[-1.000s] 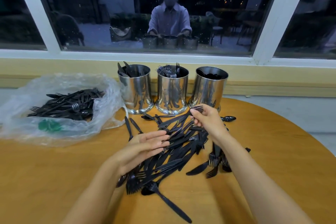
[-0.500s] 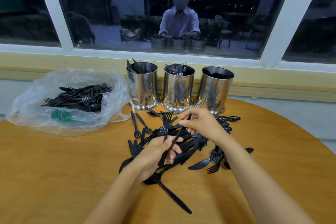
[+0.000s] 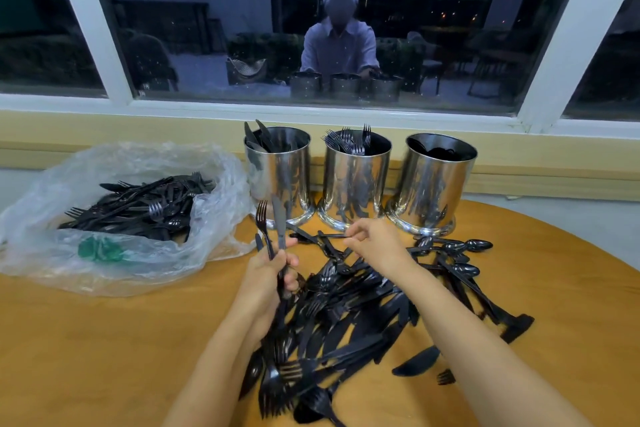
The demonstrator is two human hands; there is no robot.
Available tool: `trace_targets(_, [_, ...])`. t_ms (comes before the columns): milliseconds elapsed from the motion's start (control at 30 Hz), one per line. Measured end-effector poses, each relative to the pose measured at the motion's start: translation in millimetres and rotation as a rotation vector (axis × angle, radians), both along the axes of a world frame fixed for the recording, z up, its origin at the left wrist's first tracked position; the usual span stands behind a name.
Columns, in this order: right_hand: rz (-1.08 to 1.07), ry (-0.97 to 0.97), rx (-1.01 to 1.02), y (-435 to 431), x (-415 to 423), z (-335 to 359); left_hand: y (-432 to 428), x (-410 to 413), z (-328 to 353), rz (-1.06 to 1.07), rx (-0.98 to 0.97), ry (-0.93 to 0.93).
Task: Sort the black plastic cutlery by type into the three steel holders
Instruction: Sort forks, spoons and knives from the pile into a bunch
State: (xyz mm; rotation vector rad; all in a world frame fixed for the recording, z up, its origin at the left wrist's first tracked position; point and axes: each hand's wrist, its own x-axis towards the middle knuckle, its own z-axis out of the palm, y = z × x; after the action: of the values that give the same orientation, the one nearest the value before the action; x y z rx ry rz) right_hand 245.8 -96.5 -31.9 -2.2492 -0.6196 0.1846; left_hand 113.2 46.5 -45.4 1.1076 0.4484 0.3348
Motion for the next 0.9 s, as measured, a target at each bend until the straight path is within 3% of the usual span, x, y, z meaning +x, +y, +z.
trace_targets(233, [-0.014, -0.1, -0.277, 51.9, 14.4, -17.1, 10.3, 6.7, -11.2, 0.017, -0.056, -0.019])
trace_targets(367, [-0.022, 0.002, -0.301, 61.6, 21.7, -8.2, 8.8, 2.4, -12.0, 0.011, -0.104, -0.018])
trace_targets(567, [0.04, 0.202, 0.138, 30.7, 11.6, 30.7, 0.6, -0.9, -10.4, 0.004, -0.198, -0.012])
trace_targets(733, [-0.034, 0.484, 0.29, -7.6, -14.1, 33.5, -19.3, -3.4, -3.9, -0.002, -0.213, -0.007])
trace_targets(900, [-0.177, 0.713, 0.805, -37.4, -46.3, 14.2, -33.1, -9.5, -8.2, 0.005, -0.235, -0.031])
